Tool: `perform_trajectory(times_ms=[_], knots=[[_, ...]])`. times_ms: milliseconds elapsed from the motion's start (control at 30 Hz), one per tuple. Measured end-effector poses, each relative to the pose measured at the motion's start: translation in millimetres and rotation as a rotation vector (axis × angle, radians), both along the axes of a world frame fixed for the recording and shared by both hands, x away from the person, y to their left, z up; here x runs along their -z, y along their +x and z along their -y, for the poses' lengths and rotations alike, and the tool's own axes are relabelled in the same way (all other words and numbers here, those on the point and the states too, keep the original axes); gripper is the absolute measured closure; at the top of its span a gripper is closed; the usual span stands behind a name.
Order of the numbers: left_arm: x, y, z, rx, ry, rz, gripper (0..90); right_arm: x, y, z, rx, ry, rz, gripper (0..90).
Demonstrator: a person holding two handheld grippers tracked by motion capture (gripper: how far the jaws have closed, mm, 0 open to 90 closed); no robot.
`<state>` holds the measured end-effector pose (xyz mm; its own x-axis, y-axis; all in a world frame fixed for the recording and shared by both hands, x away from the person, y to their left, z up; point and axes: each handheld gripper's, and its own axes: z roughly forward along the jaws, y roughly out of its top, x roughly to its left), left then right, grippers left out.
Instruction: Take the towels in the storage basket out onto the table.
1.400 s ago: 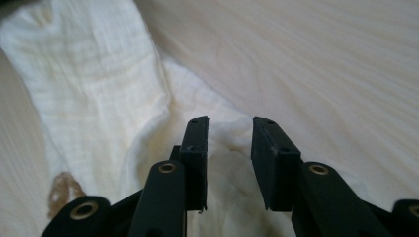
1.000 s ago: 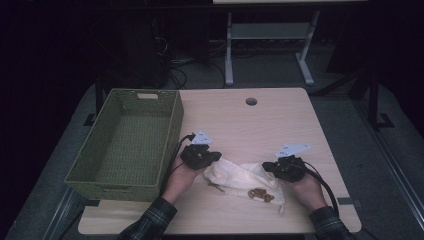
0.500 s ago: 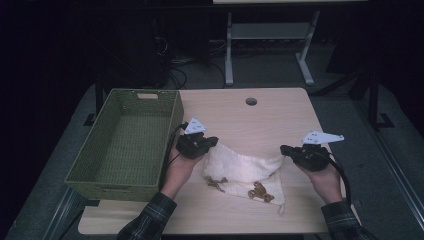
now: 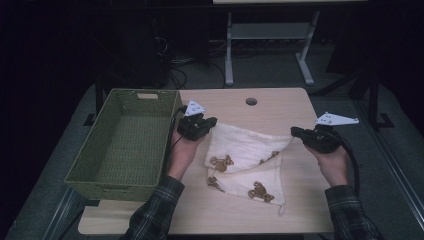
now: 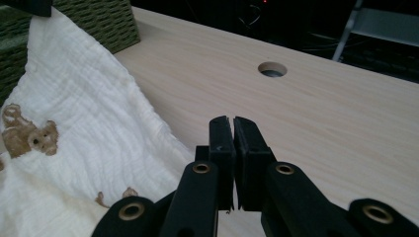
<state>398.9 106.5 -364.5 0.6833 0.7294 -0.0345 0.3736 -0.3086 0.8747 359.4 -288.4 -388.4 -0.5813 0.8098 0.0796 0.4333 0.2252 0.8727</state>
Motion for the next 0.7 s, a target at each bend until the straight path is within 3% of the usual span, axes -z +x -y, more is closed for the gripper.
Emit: perform_trajectory(times_ms=[233, 367, 467, 700], knots=[[-5.4, 23.4, 2.7, -0.049, 0.010, 0.032, 87.5, -10.1, 18.8, 3.4, 0.034, -0.005, 0.018, 87.2], [-4.6, 36.9, 5.6, -0.070, 0.029, 0.045, 87.5, -10.1, 31.8, 3.3, 0.058, -0.010, 0.006, 87.1], [-2.6, 55.3, 8.5, -0.095, 0.039, 0.046, 87.5, -5.8, 51.9, 4.3, 0.089, -0.018, -0.020, 87.2], [10.2, 80.8, 11.9, -0.131, 0.065, 0.020, 87.4, 9.6, 79.6, 7.8, 0.118, -0.001, -0.068, 86.3]])
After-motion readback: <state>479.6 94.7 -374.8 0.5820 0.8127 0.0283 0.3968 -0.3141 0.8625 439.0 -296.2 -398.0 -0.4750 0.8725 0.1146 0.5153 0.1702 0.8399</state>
